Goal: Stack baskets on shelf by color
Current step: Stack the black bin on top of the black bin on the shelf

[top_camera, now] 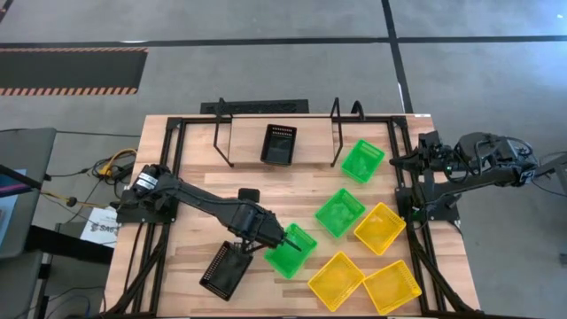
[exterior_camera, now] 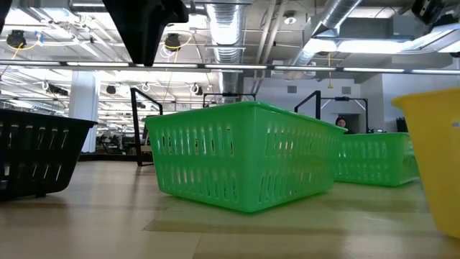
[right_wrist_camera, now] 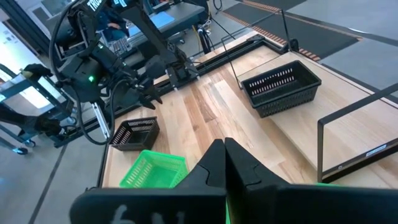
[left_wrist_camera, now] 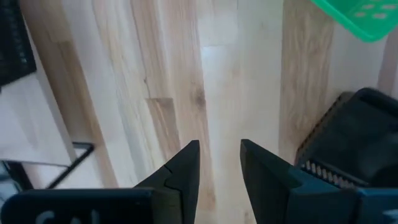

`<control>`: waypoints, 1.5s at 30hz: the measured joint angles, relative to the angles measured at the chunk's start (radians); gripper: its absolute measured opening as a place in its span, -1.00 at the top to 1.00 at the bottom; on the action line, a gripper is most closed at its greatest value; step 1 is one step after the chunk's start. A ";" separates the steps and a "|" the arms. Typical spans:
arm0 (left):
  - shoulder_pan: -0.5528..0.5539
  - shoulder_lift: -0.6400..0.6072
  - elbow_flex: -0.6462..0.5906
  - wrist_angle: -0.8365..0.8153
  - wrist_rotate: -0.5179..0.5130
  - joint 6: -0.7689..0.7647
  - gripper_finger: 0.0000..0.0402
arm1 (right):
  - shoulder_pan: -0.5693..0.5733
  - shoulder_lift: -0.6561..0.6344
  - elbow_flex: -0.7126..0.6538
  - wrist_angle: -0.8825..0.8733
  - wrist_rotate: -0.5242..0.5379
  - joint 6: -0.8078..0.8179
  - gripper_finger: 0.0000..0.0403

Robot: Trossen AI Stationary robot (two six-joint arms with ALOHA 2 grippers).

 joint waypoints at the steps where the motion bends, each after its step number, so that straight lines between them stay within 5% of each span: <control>1: 0.004 0.000 0.000 0.000 0.008 0.027 0.48 | 0.000 0.000 0.000 0.000 0.000 0.000 0.97; 7: 0.023 0.002 -0.069 0.046 0.076 0.099 0.48 | 0.000 0.000 0.000 0.000 0.000 0.000 0.97; 16: 0.019 0.002 -0.165 0.110 0.311 -0.041 0.51 | 0.000 0.000 0.000 0.000 0.003 0.006 0.97; 33: -0.046 0.010 -0.164 0.204 0.249 -0.214 0.52 | 0.000 0.000 0.000 0.000 0.007 0.026 0.97; 45: -0.068 0.010 -0.164 0.214 0.203 -0.019 0.52 | 0.000 0.000 0.000 -0.020 0.007 0.027 0.97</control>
